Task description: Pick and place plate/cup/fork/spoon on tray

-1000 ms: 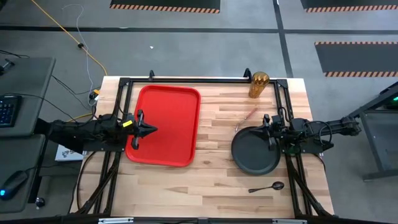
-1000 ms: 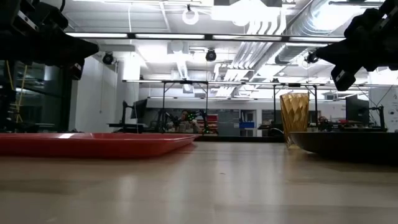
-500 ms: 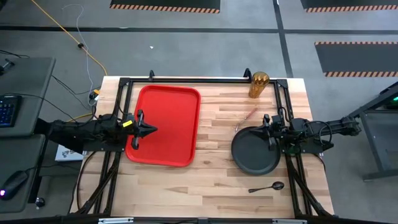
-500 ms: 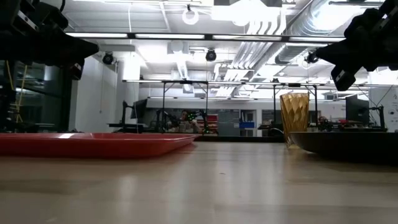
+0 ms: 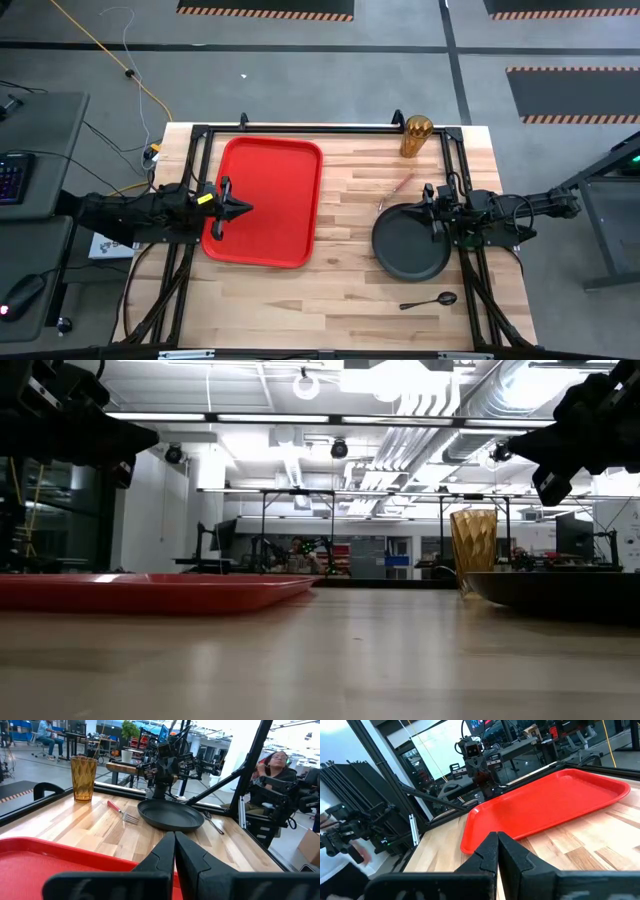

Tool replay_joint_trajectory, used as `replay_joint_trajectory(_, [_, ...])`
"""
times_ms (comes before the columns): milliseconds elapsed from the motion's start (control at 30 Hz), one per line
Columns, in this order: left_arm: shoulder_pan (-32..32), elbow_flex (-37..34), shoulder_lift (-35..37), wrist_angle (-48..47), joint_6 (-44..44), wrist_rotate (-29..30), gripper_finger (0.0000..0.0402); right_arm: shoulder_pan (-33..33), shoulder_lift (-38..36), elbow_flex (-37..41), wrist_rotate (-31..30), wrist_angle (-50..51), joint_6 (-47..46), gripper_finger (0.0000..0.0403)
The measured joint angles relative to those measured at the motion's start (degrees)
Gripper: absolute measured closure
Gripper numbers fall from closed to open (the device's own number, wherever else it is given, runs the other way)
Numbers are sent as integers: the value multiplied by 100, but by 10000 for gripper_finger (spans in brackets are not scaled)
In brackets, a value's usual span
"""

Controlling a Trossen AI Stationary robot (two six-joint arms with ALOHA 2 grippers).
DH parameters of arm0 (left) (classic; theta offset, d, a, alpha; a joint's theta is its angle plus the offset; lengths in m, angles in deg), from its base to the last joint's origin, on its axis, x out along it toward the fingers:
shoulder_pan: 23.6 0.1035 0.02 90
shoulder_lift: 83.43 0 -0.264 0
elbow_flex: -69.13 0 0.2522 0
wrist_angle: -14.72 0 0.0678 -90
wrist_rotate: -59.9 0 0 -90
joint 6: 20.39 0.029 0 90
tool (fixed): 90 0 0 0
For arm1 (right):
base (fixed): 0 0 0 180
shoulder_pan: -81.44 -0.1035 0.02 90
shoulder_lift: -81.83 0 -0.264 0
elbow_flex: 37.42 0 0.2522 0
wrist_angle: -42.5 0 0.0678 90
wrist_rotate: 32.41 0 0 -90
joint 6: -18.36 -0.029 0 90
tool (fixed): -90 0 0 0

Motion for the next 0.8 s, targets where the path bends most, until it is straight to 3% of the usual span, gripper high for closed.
replay_joint_trajectory(633, [-2,0,0,47,0,0,398,1,0,0,0,0,0,402])
replay_joint_trajectory(800, [-2,-1,0,856,-49,24,398,0,0,1,-1,0,1,402])
